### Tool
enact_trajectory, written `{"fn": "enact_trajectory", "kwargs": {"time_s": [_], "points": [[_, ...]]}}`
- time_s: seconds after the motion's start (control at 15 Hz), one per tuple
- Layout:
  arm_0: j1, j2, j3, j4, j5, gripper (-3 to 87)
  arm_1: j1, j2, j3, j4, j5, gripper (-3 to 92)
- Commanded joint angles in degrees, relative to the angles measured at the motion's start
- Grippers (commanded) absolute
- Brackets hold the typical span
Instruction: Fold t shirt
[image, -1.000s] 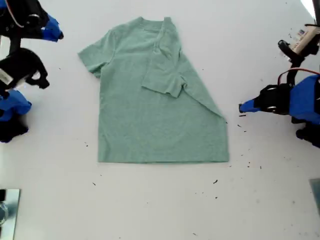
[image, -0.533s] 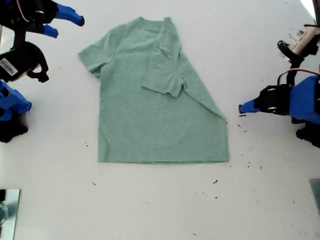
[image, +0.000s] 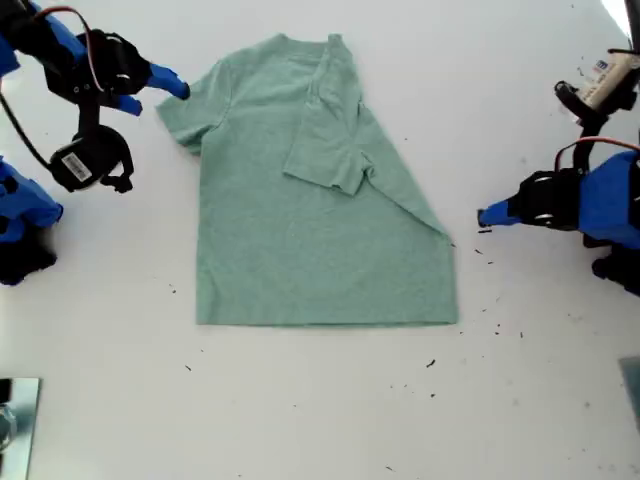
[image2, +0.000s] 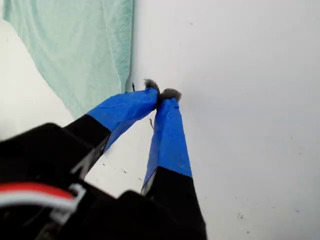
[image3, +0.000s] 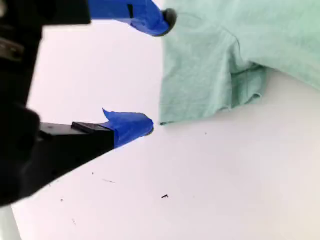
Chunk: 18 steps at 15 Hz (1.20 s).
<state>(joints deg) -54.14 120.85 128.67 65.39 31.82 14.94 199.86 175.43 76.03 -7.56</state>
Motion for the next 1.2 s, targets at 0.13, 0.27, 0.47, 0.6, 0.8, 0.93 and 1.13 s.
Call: {"fn": "enact_trajectory", "kwargs": {"time_s": [0.13, 0.27, 0.47, 0.6, 0.8, 0.93, 1.13], "points": [[-1.0, -10.4, 0.0, -9.8, 2.4, 25.6, -1.8, 0.8, 2.9, -0.3, -0.3, 2.5], [-1.7, -18.2, -1.9, -12.5, 3.3, 22.7, -1.8, 0.8, 2.9, -0.3, -0.3, 2.5], [-1.3, -21.9, -2.9, -14.2, 3.7, -0.3, -1.8, 0.8, 2.9, -0.3, -0.3, 2.5], [0.0, -16.5, -3.9, -12.6, 3.0, -0.3, -1.8, 0.8, 2.9, -0.3, -0.4, 2.5], [1.9, -8.7, -14.9, -5.0, 3.8, -0.3, -1.8, 0.8, 2.9, -0.3, -0.5, 2.5], [5.1, -8.5, -24.9, -1.3, 4.3, -0.3, -1.7, 0.8, 2.9, -0.3, -0.4, 2.5], [10.5, -9.7, -32.3, -0.1, 3.8, -0.3, -1.9, 0.8, 2.9, -0.3, -0.3, 2.5]]}}
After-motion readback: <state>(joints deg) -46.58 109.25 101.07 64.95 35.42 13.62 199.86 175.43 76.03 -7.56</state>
